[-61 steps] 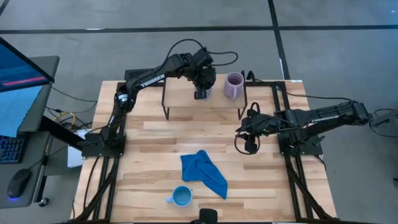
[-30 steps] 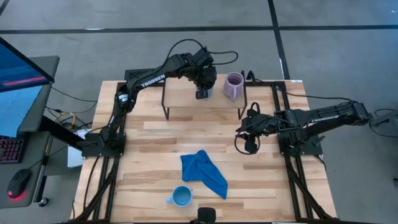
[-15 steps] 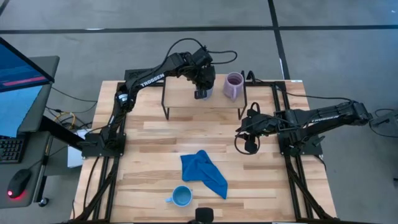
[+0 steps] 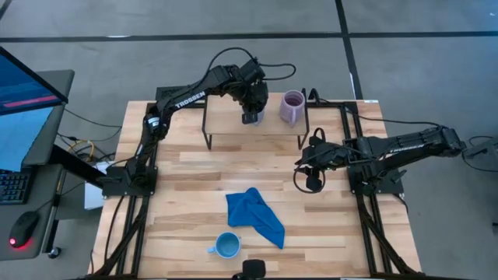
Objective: Stack small to large cups/mugs on shelf
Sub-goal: Put the blue mug on the shelf
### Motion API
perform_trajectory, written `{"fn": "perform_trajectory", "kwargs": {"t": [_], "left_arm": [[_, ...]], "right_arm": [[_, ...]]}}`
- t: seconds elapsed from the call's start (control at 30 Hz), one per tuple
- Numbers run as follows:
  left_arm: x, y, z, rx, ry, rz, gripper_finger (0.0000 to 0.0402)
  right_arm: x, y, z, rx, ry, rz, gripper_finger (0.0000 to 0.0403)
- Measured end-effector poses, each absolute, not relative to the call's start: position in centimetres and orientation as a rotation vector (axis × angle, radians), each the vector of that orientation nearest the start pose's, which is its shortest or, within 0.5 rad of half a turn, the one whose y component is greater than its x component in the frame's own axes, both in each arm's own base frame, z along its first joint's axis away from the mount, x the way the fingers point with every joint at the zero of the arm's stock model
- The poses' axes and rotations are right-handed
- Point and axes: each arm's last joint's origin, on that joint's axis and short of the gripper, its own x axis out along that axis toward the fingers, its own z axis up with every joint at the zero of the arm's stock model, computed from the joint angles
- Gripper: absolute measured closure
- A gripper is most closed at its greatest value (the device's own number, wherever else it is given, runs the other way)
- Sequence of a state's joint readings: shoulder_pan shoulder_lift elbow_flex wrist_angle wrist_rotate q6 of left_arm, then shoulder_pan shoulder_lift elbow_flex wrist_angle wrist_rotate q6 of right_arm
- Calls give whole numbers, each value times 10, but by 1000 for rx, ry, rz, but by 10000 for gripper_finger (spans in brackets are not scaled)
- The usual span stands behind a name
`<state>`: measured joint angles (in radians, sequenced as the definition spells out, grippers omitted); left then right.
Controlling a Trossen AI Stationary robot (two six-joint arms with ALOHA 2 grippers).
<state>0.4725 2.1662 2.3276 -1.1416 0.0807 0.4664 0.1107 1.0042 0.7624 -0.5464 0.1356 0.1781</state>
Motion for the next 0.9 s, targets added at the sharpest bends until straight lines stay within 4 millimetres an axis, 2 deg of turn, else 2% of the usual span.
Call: {"fn": "perform_trajectory", "kwargs": {"t": [0.7,0.9], "left_arm": [[408,205,343,202,974,123,288],[407,203,352,217,951,125,288]], "right_arm": [[198,18,257,70,777,-92,274],[198,18,257,70,777,-92,274]]}}
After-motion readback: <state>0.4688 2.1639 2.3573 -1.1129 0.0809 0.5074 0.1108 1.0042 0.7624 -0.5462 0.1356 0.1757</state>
